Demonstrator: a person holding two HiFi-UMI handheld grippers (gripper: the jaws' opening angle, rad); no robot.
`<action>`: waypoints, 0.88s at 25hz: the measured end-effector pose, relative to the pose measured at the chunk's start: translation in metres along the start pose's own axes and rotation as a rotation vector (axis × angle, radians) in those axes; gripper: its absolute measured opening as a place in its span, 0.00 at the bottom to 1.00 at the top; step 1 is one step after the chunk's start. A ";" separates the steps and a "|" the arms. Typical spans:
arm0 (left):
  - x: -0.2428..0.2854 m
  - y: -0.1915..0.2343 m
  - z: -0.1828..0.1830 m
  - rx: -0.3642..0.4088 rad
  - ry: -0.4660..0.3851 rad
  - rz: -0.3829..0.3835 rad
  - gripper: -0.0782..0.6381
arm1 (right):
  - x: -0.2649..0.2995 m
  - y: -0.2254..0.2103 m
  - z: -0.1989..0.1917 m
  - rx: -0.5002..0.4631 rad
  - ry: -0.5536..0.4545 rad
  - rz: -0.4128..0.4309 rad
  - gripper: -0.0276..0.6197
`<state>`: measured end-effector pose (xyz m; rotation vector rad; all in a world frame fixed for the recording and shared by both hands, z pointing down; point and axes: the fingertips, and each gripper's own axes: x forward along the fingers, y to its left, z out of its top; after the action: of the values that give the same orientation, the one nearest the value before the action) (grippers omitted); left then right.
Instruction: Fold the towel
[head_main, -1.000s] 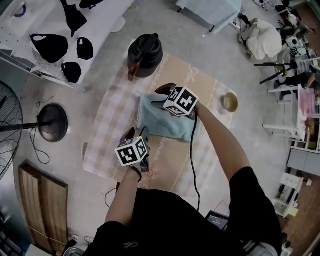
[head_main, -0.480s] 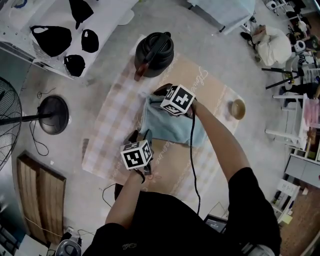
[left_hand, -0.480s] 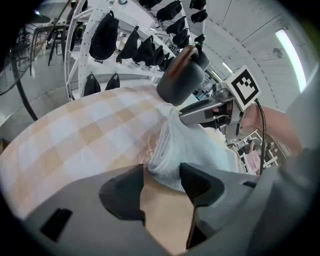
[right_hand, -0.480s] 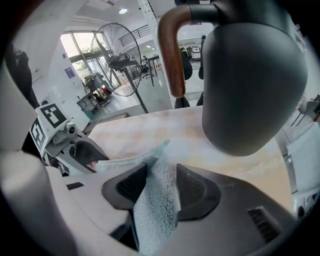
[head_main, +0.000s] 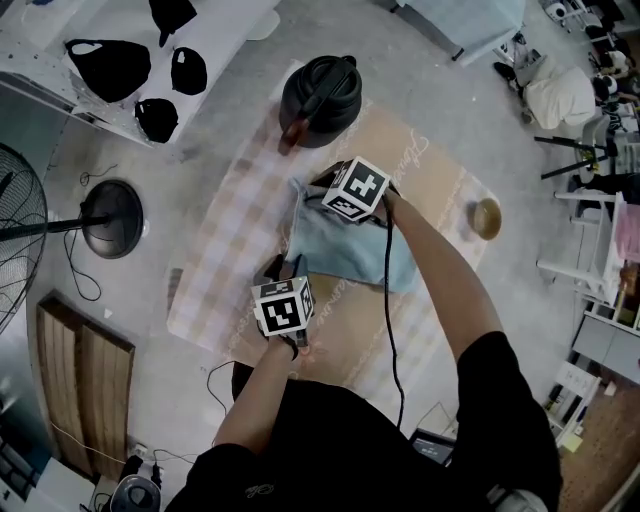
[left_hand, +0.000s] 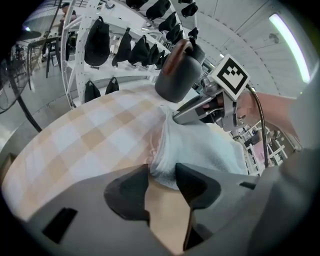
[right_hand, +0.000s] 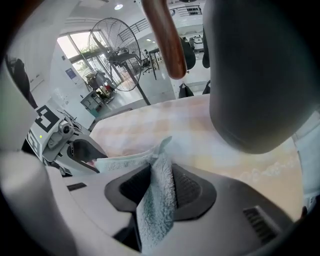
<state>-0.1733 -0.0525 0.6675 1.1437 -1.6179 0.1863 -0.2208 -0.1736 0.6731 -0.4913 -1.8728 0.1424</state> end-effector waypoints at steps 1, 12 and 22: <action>0.001 0.000 0.000 0.012 0.001 0.006 0.35 | 0.000 -0.001 0.000 0.002 0.004 0.002 0.26; -0.006 0.027 0.023 0.017 -0.020 -0.022 0.18 | -0.007 0.003 0.011 0.008 -0.065 0.004 0.14; -0.040 0.052 0.080 0.212 -0.091 0.004 0.18 | -0.032 0.004 0.048 0.058 -0.293 -0.029 0.14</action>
<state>-0.2674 -0.0533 0.6248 1.3266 -1.7109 0.3186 -0.2551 -0.1758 0.6271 -0.4203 -2.1542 0.2601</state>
